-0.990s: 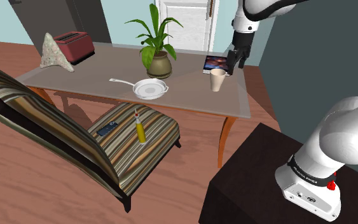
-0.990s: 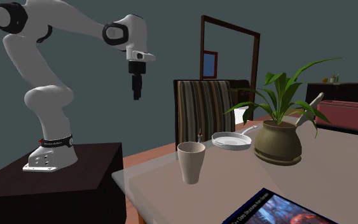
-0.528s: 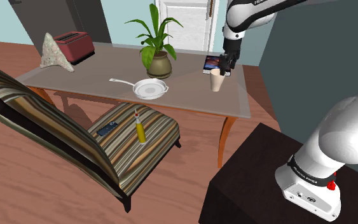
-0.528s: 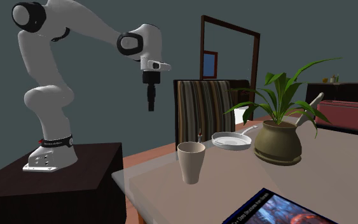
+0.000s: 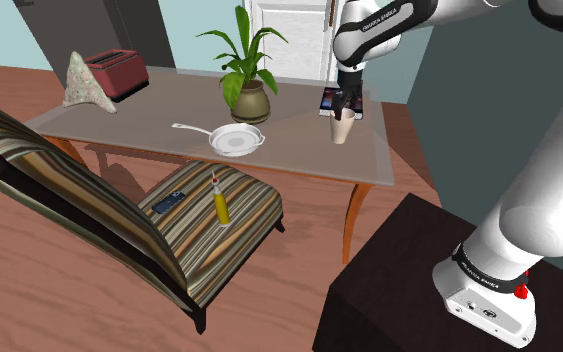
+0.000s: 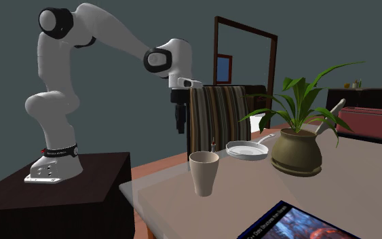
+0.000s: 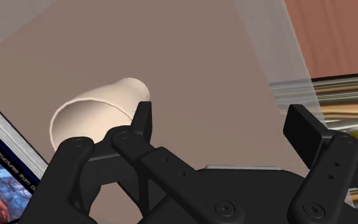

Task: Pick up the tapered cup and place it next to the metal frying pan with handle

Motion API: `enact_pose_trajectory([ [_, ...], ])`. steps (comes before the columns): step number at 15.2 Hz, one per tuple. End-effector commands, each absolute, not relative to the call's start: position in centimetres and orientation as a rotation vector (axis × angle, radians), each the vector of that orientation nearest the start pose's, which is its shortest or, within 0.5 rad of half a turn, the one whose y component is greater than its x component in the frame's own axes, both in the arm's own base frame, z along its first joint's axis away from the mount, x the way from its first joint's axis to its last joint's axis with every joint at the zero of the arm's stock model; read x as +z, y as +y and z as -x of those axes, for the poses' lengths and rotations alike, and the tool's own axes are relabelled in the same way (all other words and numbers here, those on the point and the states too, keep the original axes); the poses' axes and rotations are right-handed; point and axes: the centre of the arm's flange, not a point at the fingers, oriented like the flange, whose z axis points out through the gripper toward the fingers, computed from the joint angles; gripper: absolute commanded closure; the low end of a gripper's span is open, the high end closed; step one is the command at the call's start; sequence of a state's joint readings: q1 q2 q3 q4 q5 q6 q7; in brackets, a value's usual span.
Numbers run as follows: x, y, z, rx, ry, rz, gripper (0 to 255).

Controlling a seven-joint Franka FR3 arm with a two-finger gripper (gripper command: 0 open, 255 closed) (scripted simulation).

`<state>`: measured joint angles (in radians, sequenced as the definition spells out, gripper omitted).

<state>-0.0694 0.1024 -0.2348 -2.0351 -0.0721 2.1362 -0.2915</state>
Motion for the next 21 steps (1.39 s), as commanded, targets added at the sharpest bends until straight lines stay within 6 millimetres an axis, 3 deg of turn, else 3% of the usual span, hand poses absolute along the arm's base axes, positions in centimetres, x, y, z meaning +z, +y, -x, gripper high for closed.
enact_pose_trajectory([
  [1, 38.3, -18.8, -56.1, 0.036, -0.053, 3.236, 0],
  [7, 34.8, -22.6, -61.5, 0.03, -0.076, 3.275, 0],
  [15, 30.8, -23.2, -61.4, 0.03, -0.076, 3.275, 0],
  [21, 30.8, -23.2, -61.4, 0.03, -0.076, 3.275, 0],
])
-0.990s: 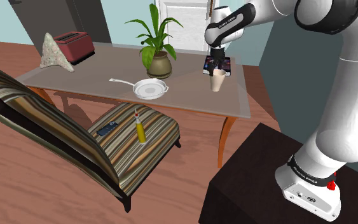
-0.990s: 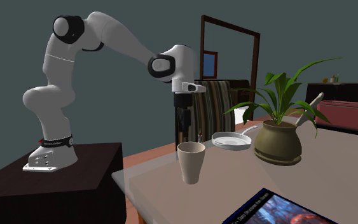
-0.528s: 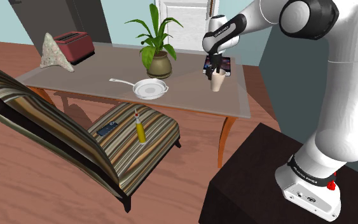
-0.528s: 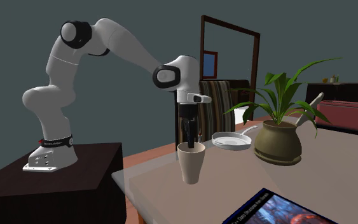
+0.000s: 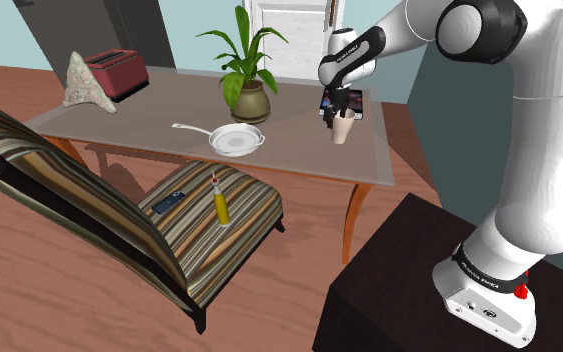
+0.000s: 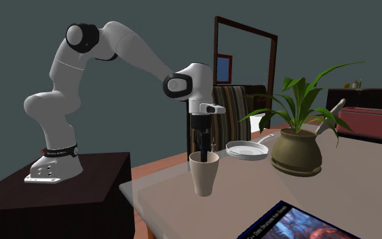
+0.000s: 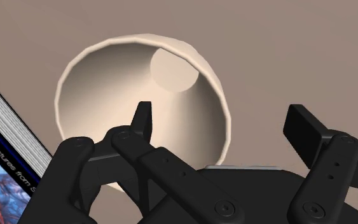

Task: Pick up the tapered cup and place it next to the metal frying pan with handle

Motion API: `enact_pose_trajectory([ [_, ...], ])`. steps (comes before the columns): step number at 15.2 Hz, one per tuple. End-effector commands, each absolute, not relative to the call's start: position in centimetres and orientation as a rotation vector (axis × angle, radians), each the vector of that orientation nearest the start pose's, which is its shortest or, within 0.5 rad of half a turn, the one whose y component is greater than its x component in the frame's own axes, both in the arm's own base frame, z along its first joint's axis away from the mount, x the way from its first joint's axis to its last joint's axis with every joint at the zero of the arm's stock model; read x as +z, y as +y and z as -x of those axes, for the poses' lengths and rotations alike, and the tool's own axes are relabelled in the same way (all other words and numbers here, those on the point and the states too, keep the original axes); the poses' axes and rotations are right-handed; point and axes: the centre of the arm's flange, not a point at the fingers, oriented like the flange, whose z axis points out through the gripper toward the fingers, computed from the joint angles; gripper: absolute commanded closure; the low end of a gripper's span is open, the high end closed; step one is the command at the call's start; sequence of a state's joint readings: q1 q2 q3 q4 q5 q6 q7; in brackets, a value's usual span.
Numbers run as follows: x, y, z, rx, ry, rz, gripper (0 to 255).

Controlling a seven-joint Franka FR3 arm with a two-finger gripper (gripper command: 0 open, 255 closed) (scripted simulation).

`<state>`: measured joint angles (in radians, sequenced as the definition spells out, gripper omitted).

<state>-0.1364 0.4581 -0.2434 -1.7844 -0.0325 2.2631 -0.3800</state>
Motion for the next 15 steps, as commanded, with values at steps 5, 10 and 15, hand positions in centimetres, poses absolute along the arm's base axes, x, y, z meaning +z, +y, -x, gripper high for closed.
enact_pose_trajectory([
  [5, 30.8, -23.2, -61.4, 0.03, -0.076, 3.275, 255],
  [10, 30.8, -23.2, -61.4, 0.03, -0.076, 3.275, 255],
  [15, 32.4, -23.2, -61.4, 0.03, -0.076, 3.275, 255],
])
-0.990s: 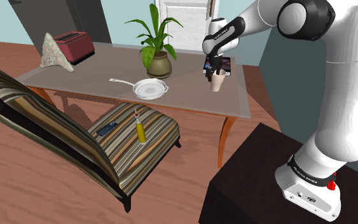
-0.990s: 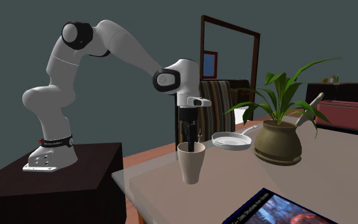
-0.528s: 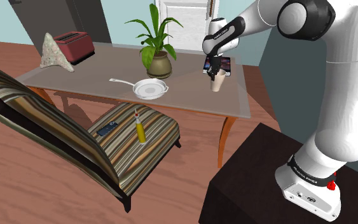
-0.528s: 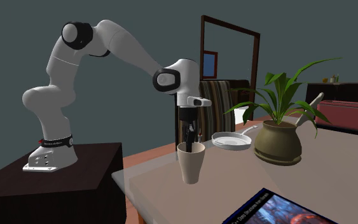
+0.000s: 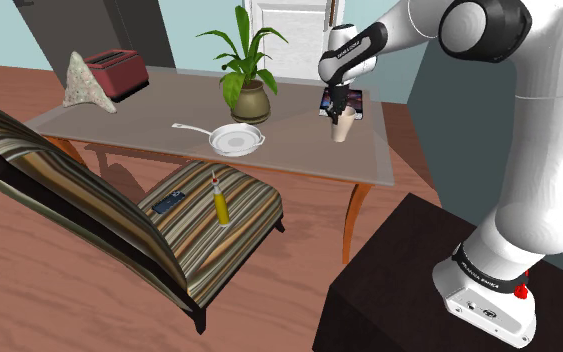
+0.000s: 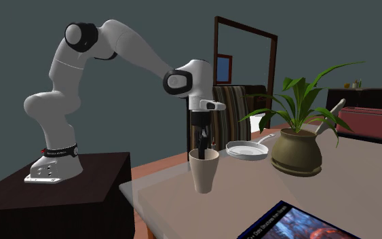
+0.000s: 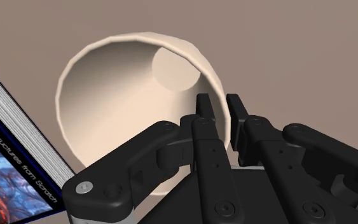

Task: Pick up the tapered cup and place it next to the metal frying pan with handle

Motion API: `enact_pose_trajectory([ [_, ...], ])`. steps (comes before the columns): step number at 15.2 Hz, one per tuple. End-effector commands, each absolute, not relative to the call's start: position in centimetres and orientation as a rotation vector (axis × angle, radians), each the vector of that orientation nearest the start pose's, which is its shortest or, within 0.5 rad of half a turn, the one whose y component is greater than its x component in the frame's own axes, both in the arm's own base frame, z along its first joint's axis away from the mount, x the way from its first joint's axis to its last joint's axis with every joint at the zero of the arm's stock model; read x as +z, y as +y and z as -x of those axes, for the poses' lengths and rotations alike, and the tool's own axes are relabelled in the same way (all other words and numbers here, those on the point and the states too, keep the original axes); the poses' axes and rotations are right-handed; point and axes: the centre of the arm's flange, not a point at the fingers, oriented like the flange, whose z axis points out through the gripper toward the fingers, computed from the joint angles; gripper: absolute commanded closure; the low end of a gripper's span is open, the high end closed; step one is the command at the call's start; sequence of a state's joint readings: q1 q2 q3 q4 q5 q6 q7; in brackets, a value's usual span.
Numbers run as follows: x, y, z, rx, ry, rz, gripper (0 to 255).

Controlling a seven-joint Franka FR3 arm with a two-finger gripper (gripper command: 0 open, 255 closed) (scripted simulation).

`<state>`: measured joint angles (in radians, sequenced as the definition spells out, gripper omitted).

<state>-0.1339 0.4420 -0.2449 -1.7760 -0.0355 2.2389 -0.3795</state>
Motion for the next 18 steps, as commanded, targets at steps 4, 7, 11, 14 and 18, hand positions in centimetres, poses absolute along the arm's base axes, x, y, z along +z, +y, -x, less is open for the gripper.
enact_pose_trajectory([
  [4, 34.5, -23.2, -61.4, 0.03, -0.076, 3.275, 255],
  [7, 36.1, -23.2, -61.4, 0.03, -0.076, 3.275, 255],
  [11, 38.2, -23.2, -61.4, 0.03, -0.076, 3.275, 255],
  [14, 39.8, -23.2, -61.4, 0.03, -0.076, 3.275, 255],
  [18, 41.9, -23.2, -61.4, 0.03, -0.076, 3.275, 255],
])
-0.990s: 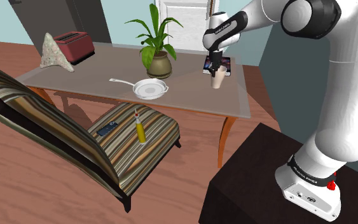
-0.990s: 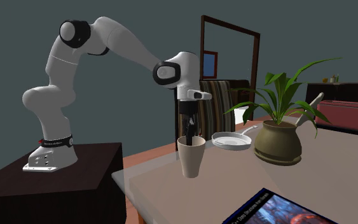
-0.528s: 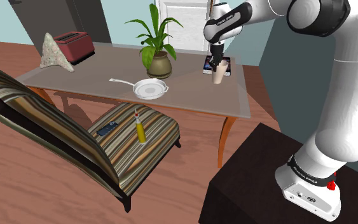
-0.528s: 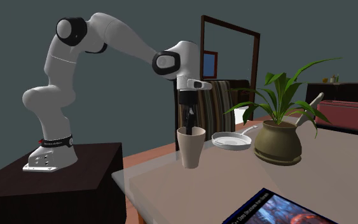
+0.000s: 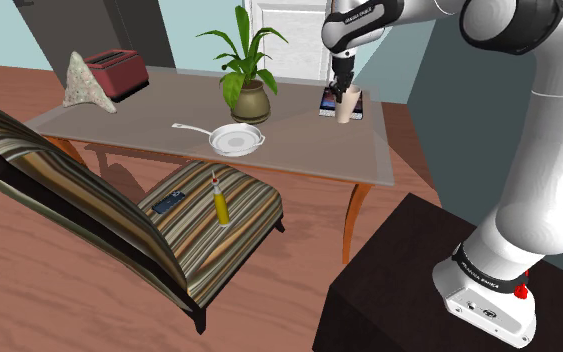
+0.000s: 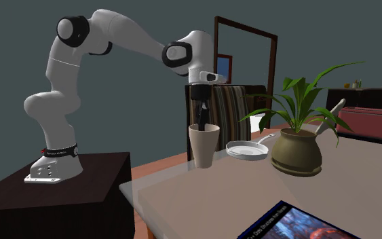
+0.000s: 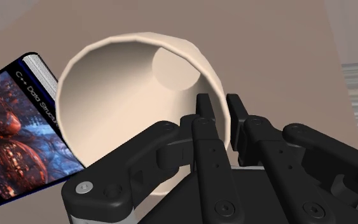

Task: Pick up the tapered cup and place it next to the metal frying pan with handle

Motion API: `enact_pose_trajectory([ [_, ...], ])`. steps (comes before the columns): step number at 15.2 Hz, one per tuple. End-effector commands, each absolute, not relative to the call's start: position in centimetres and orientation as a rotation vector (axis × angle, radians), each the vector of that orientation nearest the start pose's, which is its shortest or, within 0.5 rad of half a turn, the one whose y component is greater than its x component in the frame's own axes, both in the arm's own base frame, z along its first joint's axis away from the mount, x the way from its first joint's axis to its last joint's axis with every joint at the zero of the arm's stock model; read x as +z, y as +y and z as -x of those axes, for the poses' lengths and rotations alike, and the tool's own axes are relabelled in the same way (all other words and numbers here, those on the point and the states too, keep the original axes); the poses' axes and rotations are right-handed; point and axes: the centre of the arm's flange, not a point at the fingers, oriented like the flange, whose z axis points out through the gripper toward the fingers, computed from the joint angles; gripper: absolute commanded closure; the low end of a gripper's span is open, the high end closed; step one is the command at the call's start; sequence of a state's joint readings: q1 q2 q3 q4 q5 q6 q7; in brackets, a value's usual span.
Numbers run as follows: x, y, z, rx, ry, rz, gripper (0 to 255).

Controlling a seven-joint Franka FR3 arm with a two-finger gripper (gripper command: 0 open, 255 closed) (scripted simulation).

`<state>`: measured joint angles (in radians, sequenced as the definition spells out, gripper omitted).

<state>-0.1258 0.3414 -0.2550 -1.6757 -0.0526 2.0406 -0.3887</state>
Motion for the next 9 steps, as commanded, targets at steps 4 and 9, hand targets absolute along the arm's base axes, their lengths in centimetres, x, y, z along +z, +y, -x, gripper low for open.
enact_pose_trajectory([
  [4, 44.0, -23.2, -61.4, 0.03, -0.076, 3.275, 255],
  [9, 46.7, -23.2, -61.4, 0.03, -0.076, 3.275, 255],
])
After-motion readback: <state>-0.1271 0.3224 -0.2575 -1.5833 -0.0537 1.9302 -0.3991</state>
